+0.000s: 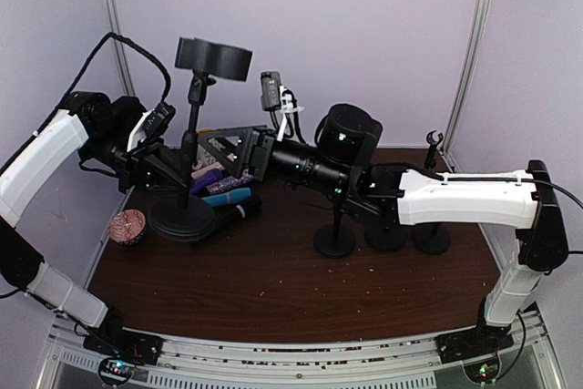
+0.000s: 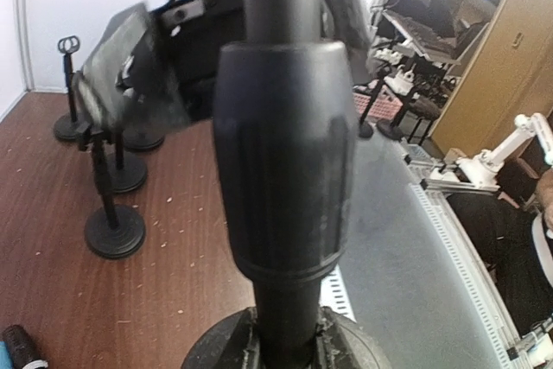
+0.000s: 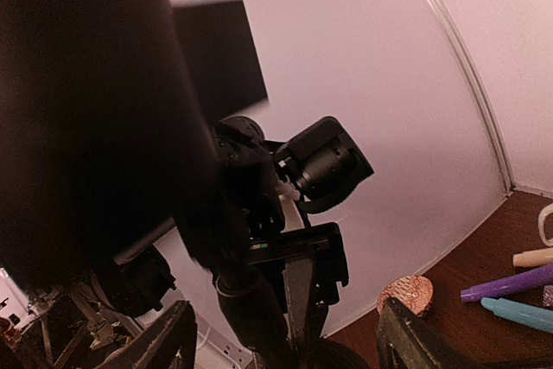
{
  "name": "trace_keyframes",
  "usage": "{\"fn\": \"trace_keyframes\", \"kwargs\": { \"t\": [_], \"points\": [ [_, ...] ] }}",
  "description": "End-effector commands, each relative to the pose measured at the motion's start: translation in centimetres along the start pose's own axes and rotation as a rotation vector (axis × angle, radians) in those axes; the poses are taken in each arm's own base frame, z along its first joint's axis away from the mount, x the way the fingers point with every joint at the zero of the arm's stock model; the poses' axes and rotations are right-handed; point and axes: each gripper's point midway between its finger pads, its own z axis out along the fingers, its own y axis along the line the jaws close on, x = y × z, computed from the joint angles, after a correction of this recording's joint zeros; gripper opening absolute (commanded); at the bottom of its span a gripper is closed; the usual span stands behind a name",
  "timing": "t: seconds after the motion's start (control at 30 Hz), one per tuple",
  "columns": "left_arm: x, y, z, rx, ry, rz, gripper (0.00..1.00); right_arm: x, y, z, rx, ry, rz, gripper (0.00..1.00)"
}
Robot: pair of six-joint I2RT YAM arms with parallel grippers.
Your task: Remove the microphone from the stand
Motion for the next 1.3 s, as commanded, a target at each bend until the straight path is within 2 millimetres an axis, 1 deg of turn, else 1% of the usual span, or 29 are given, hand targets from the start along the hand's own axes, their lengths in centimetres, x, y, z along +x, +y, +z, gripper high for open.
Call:
{"fn": "trace_keyframes", "kwargs": {
  "t": [0.0,0.1,0.23,0.33,0.4,0.57,0.63,0.73,0.8,0.87,0.9,0.97,1.0,1.03,1.07,1.1,1.17,1.27],
  "points": [
    [-1.5,2.2,-0.6,-0.125,-0.015,0.053,0.0,0.4,-2.2,-1.1,0.26,0.017,-0.126,0.72],
    [-1.8,3.4,-0.9,-0.216,-0.021,0.087,0.0,0.6,-1.6,-1.2,0.279,0.007,-0.143,0.71],
    [-2.1,3.6,-1.0,-0.231,-0.03,0.094,0.0,1.1,-1.0,-0.8,0.254,-0.007,-0.143,0.69],
    [-2.2,3.6,-0.9,-0.215,-0.038,0.078,0.0,1.8,-0.6,0.3,0.213,0.012,-0.143,0.67],
    [-2.2,3.4,-0.8,-0.2,-0.048,0.068,0.0,1.8,-0.4,1.1,0.192,0.012,-0.147,0.65],
    [-2.4,2.8,-0.7,-0.173,-0.067,0.062,0.0,1.8,-0.8,3.1,0.202,0.015,-0.161,0.56],
    [-2.5,2.6,-0.8,-0.167,-0.072,0.066,0.0,2.2,-1.4,3.7,0.222,0.024,-0.166,0.51],
    [-2.3,2.4,-0.7,-0.164,-0.072,0.064,0.0,2.2,-2.1,3.9,0.246,0.002,-0.17,0.33],
    [-1.9,2.5,-0.6,-0.165,-0.067,0.057,0.0,2.2,-2.8,3.7,0.275,-0.008,-0.179,0.15],
    [-1.5,2.5,-0.5,-0.164,-0.056,0.05,0.0,2.3,-3.3,3.3,0.303,-0.014,-0.194,0.01],
    [-1.2,2.7,-0.5,-0.171,-0.046,0.041,0.12,2.2,-3.7,3.0,0.32,-0.023,-0.201,0.0],
    [-0.5,3.6,-0.6,-0.212,-0.007,0.018,0.45,2.1,-4.4,1.9,0.36,-0.039,-0.234,0.0],
    [0.1,4.3,-0.8,-0.249,0.026,0.009,0.59,2.0,-5.2,1.3,0.395,-0.042,-0.252,0.0],
    [0.9,5.1,-1.0,-0.298,0.065,0.003,0.78,2.2,-6.2,0.7,0.433,-0.037,-0.276,0.0],
    [1.7,6.2,-1.5,-0.362,0.108,-0.004,0.94,2.5,-7.3,0.0,0.48,-0.031,-0.299,0.0],
    [2.3,7.3,-2.0,-0.42,0.132,-0.011,0.97,2.6,-8.5,-0.8,0.53,-0.028,-0.321,0.0],
    [3.4,9.1,-3.5,-0.531,0.154,-0.052,0.98,3.2,-11.0,-2.3,0.616,-0.015,-0.357,0.0],
    [4.9,11.1,-6.1,-0.66,0.169,-0.101,0.98,4.2,-14.6,-4.5,0.735,-0.008,-0.402,0.0]
  ]
}}
